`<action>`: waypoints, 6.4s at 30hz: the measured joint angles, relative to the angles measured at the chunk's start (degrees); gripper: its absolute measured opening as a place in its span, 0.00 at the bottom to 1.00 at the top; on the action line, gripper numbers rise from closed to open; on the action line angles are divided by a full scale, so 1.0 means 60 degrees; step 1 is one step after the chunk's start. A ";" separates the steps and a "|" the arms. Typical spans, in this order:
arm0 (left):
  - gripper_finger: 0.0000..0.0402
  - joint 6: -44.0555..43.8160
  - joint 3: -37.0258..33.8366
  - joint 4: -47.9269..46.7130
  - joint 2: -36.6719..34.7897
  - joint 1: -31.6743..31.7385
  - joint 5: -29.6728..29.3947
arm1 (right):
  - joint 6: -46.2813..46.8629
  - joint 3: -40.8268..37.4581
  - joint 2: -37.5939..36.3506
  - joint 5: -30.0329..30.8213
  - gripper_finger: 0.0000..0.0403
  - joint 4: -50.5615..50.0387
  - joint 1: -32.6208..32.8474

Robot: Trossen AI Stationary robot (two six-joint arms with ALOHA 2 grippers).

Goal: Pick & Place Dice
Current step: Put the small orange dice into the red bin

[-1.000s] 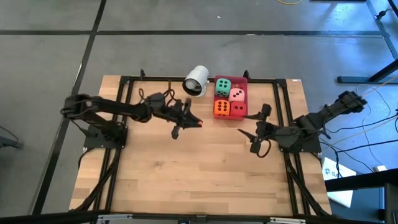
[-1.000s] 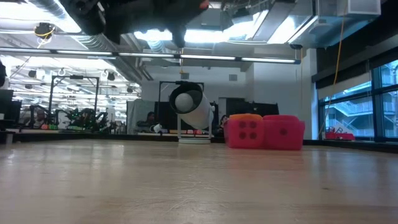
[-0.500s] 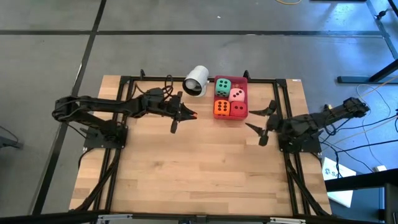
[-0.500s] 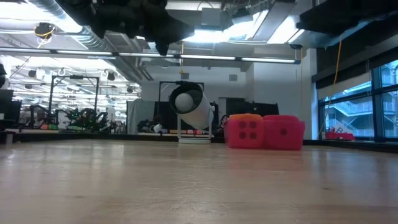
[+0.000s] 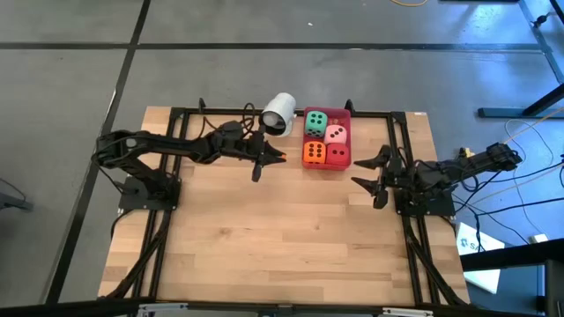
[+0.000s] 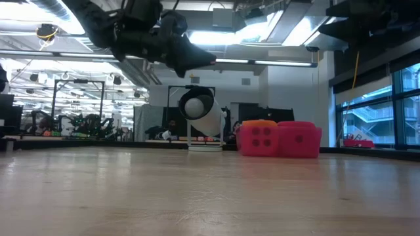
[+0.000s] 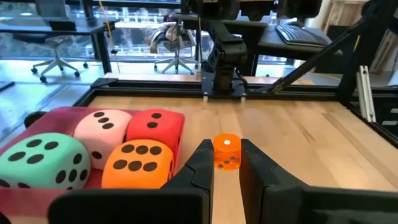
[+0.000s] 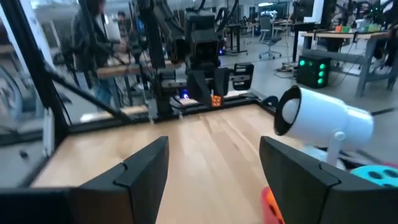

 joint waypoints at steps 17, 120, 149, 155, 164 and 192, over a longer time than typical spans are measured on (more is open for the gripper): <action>0.07 0.3037 0.2311 -0.3846 0.0015 -0.0343 -0.1429 | 0.2619 -0.0481 0.0376 0.0268 0.62 0.1517 -0.0434; 0.10 0.6102 0.2601 -0.4282 0.0011 -0.4922 -0.8285 | 0.4231 0.3071 1.0652 -0.8770 0.13 0.8543 -0.4455; 0.52 0.3845 0.2553 -0.4956 -0.1686 -0.5748 -0.8103 | 0.3437 0.3104 0.9426 -0.9143 0.13 0.7945 -0.4459; 0.51 0.2244 0.2192 -0.6092 -0.2929 -0.5764 -0.7474 | 0.1645 0.3104 0.7005 -0.7483 0.13 0.4266 -0.4473; 0.51 0.0701 0.0395 -0.5676 -0.4410 -0.5764 -0.7186 | 0.0469 0.2999 0.4105 -0.4860 0.13 -0.0341 -0.4419; 0.51 -0.0218 -0.4182 -0.0248 -0.5595 -0.5764 -0.6214 | 0.0805 -0.0714 0.3367 -0.6172 0.13 0.3258 -0.8423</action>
